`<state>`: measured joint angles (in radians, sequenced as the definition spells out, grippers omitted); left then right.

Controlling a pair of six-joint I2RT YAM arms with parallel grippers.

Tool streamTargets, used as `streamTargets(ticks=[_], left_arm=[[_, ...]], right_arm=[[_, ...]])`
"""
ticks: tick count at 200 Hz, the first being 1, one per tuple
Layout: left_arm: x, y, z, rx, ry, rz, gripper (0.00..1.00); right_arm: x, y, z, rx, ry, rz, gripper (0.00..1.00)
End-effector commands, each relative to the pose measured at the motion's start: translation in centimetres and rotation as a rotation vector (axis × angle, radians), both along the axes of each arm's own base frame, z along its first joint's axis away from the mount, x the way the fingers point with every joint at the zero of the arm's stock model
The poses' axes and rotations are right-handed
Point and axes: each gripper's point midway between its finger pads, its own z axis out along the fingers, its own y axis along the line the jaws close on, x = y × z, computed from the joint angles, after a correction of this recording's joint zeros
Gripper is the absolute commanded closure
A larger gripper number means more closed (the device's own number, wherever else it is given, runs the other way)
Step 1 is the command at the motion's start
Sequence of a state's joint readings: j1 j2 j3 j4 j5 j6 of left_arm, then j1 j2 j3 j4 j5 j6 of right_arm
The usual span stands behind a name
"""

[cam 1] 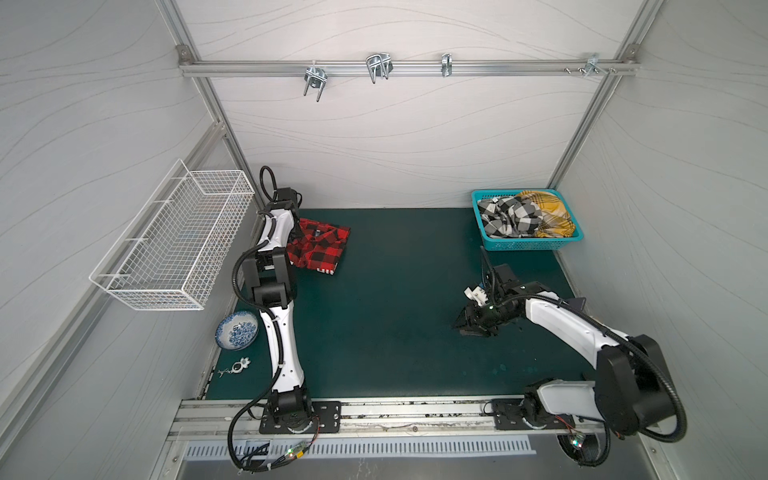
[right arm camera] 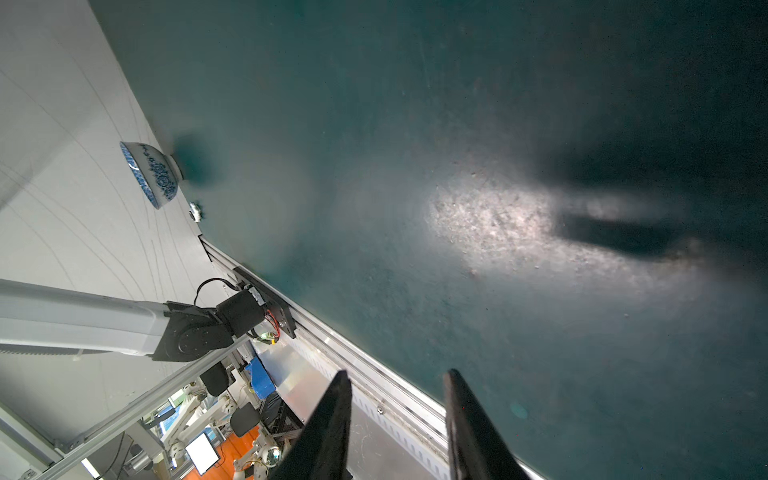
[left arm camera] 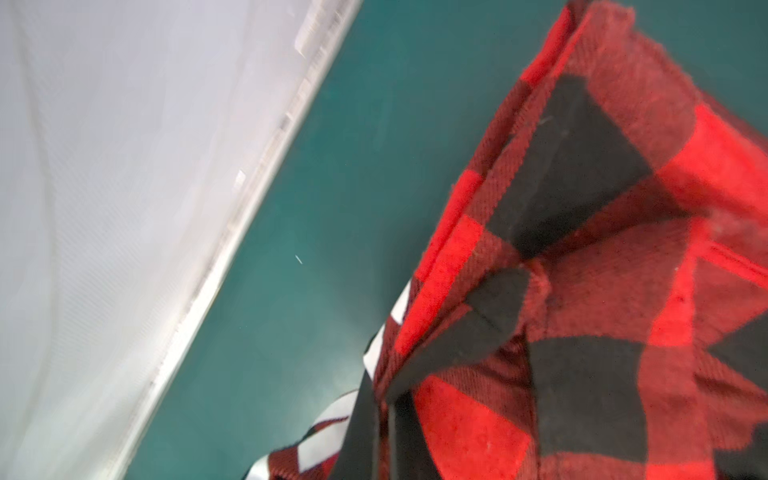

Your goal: Fold and stack the long sleeve shirts

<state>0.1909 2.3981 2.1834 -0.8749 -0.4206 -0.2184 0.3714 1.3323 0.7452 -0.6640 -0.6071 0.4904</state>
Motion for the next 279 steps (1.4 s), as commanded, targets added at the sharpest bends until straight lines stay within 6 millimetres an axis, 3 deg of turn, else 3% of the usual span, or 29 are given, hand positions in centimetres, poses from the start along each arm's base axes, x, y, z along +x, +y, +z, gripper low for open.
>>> streamTargets(ticks=[1, 21, 44, 59, 69, 113, 139, 155, 165, 172, 194, 209, 222, 245, 253, 271, 272, 275, 279], left_arm=[[0.5, 2.7, 0.3, 0.075, 0.019, 0.015, 1.0], [0.8, 3.5, -0.4, 0.079, 0.022, 0.027, 1.0], [0.9, 3.2, -1.5, 0.042, 0.029, 0.017, 1.0], [0.5, 3.0, -2.2, 0.03, 0.037, 0.038, 0.72], [0.1, 2.9, -2.1, 0.022, 0.034, 0.058, 0.59], [-3.4, 1.7, -1.1, -0.046, -0.005, 0.178, 0.44], [-4.7, 0.7, 1.0, -0.079, -0.009, 0.2, 0.37], [-5.3, -0.5, 2.9, -0.082, -0.054, 0.181, 0.19], [-5.8, -1.3, 4.1, -0.086, -0.086, 0.165, 0.03], [-6.1, -1.9, 5.0, -0.091, -0.111, 0.155, 0.01], [-8.6, -4.6, 5.9, -0.144, -0.117, 0.131, 0.01], [-10.0, -7.9, 7.2, -0.196, -0.153, 0.074, 0.01], [-10.9, -12.3, 8.7, -0.278, -0.214, -0.029, 0.01], [-12.0, -21.7, 13.5, -0.487, -0.411, -0.355, 0.02], [-13.1, -23.7, 15.2, -0.513, -0.465, -0.435, 0.02], [-15.3, -24.5, 18.0, -0.46, -0.59, -0.488, 0.01], [-15.4, -24.5, 18.1, -0.458, -0.599, -0.493, 0.01], [-15.6, -24.6, 18.3, -0.455, -0.622, -0.505, 0.01], [-15.7, -24.5, 18.4, -0.444, -0.654, -0.525, 0.01]], right_arm=[[-0.1, -0.1, -1.0, -0.004, 0.031, -0.003, 0.62], [0.3, 0.1, -1.4, -0.005, 0.042, -0.01, 0.62], [0.9, 0.3, -1.4, 0.0, 0.048, -0.018, 0.61], [1.2, 0.4, -0.9, 0.002, 0.036, -0.019, 0.59], [1.4, 0.4, -0.4, -0.001, 0.022, -0.021, 0.59], [1.3, 0.1, 3.5, 0.014, -0.063, -0.039, 0.57], [0.0, -0.5, 5.7, 0.012, -0.116, -0.036, 0.55], [-0.6, -0.9, 7.0, 0.004, -0.161, -0.043, 0.53], [-0.7, -1.2, 7.9, -0.005, -0.193, -0.051, 0.51], [-0.7, -1.4, 8.5, -0.011, -0.214, -0.056, 0.51], [-0.1, -2.3, 11.0, -0.048, -0.301, -0.075, 0.49], [0.8, -3.2, 12.9, -0.094, -0.387, -0.103, 0.49], [1.9, -4.5, 14.6, -0.156, -0.466, -0.147, 0.49], [4.1, -7.2, 17.6, -0.268, -0.58, -0.257, 0.47], [4.8, -8.1, 18.4, -0.305, -0.615, -0.292, 0.45], [6.5, -9.3, 19.6, -0.377, -0.698, -0.324, 0.29], [6.6, -9.4, 19.6, -0.383, -0.703, -0.327, 0.27], [6.9, -9.7, 19.7, -0.4, -0.715, -0.333, 0.05], [7.3, -10.0, 19.8, -0.421, -0.733, -0.343, 0.01]])
